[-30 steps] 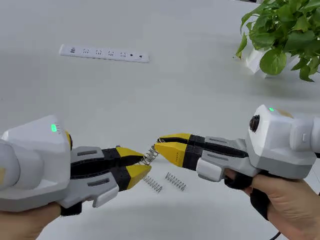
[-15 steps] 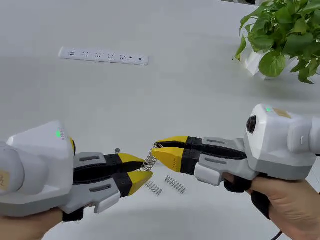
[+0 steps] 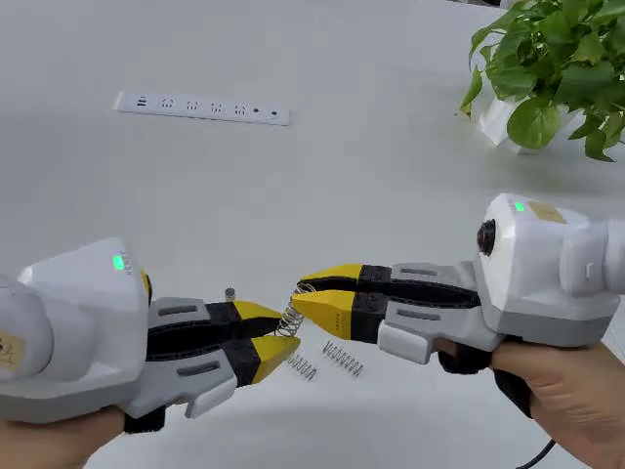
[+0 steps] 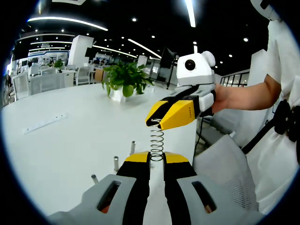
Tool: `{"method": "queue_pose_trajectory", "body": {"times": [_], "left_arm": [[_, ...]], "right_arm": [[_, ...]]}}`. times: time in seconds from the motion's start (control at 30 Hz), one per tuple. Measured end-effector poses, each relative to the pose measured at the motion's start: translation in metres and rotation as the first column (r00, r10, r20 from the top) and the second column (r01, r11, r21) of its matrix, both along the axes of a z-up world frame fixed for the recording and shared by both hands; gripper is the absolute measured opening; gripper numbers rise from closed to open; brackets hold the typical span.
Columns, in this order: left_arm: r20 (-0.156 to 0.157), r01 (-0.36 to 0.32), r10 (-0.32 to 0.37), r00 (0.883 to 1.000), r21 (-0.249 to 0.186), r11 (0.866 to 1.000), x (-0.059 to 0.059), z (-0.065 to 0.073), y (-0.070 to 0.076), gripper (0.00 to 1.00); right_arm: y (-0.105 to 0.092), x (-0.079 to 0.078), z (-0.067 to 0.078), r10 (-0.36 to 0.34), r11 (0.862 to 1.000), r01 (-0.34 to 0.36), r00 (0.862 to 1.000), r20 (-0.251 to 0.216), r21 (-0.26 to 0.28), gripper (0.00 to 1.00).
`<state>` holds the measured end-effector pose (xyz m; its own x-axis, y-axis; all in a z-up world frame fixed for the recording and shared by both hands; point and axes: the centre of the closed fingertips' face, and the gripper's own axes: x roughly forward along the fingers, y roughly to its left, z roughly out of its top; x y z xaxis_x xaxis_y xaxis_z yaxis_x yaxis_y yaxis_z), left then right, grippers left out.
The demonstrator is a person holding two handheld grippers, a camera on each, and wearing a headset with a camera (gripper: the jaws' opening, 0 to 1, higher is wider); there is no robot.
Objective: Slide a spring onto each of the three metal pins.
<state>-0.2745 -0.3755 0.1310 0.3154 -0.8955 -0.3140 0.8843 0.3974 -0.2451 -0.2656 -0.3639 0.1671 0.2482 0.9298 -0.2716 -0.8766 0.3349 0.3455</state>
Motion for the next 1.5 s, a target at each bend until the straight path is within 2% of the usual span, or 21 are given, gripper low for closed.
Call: {"method": "queue_pose_trajectory", "body": {"times": [0.37,0.53,0.67,0.77,0.83,0.93,0.97,1.0,1.03,1.1,1.13,1.23,1.27,1.3,1.43,1.47,1.5], "left_arm": [[0.011,0.013,-0.013,1.0,-0.006,1.0,-0.002,0.001,-0.002,0.07],[0.016,0.015,-0.014,1.0,-0.015,1.0,-0.003,0.003,-0.002,0.07],[0.02,0.019,-0.019,1.0,-0.017,1.0,-0.004,0.003,-0.003,0.07],[0.022,0.022,-0.022,1.0,-0.018,1.0,-0.005,0.004,-0.003,0.07],[0.026,0.025,-0.025,0.999,-0.017,1.0,-0.006,0.004,-0.003,0.07],[0.03,0.029,-0.029,0.999,-0.015,0.999,-0.006,0.004,-0.004,0.07],[0.033,0.032,-0.032,0.999,-0.014,0.999,-0.007,0.004,-0.004,0.07],[0.033,0.033,-0.032,0.999,-0.015,0.999,-0.007,0.004,-0.004,0.07],[0.033,0.034,-0.034,0.999,-0.015,0.999,-0.007,0.005,-0.004,0.07],[0.037,0.037,-0.036,0.999,-0.015,0.999,-0.008,0.005,-0.005,0.07],[0.039,0.039,-0.038,0.999,-0.014,0.999,-0.008,0.005,-0.005,0.07],[0.044,0.043,-0.042,0.998,-0.014,0.999,-0.009,0.006,-0.006,0.07],[0.044,0.043,-0.043,0.998,-0.015,0.999,-0.009,0.007,-0.006,0.07],[0.045,0.044,-0.043,0.998,-0.015,0.999,-0.009,0.007,-0.006,0.07],[0.048,0.05,-0.049,0.998,-0.018,0.999,-0.01,0.008,-0.008,0.07],[0.05,0.053,-0.052,0.997,-0.018,0.998,-0.01,0.009,-0.008,0.07],[0.05,0.054,-0.053,0.997,-0.018,0.998,-0.011,0.009,-0.009,0.07]], "right_arm": [[0.002,-0.005,0.0,0.052,0.998,-0.052,0.999,0.008,-0.033,0.07],[0.002,-0.007,0.0,0.094,0.994,-0.094,0.996,0.002,-0.058,0.12],[0.0,-0.009,0.0,0.153,0.981,-0.149,0.988,0.02,-0.124,0.16],[-0.001,-0.009,0.005,0.213,0.964,-0.205,0.976,0.034,-0.172,0.18],[-0.002,-0.01,0.007,0.265,0.944,-0.252,0.963,0.037,-0.212,0.19],[-0.005,-0.011,0.006,0.359,0.898,-0.333,0.932,0.043,-0.288,0.2],[-0.005,-0.013,0.006,0.399,0.873,-0.366,0.916,0.043,-0.322,0.21],[-0.005,-0.014,0.006,0.425,0.857,-0.386,0.904,0.044,-0.343,0.22],[-0.004,-0.016,0.006,0.462,0.83,-0.414,0.886,0.044,-0.374,0.23],[-0.003,-0.018,0.006,0.508,0.794,-0.451,0.861,0.036,-0.408,0.22],[-0.003,-0.02,0.005,0.546,0.761,-0.479,0.837,0.032,-0.438,0.21],[-0.004,-0.019,0.002,0.614,0.69,-0.523,0.789,0.023,-0.502,0.21],[-0.004,-0.019,0.001,0.632,0.671,-0.533,0.775,0.021,-0.516,0.21],[-0.004,-0.019,0.001,0.651,0.646,-0.543,0.759,0.016,-0.537,0.2],[-0.004,-0.018,-0.002,0.703,0.583,-0.585,0.712,-0.012,-0.563,0.18],[-0.005,-0.019,-0.003,0.721,0.555,-0.597,0.692,-0.022,-0.58,0.17],[-0.006,-0.021,-0.004,0.734,0.536,-0.604,0.679,-0.028,-0.59,0.17]]}}
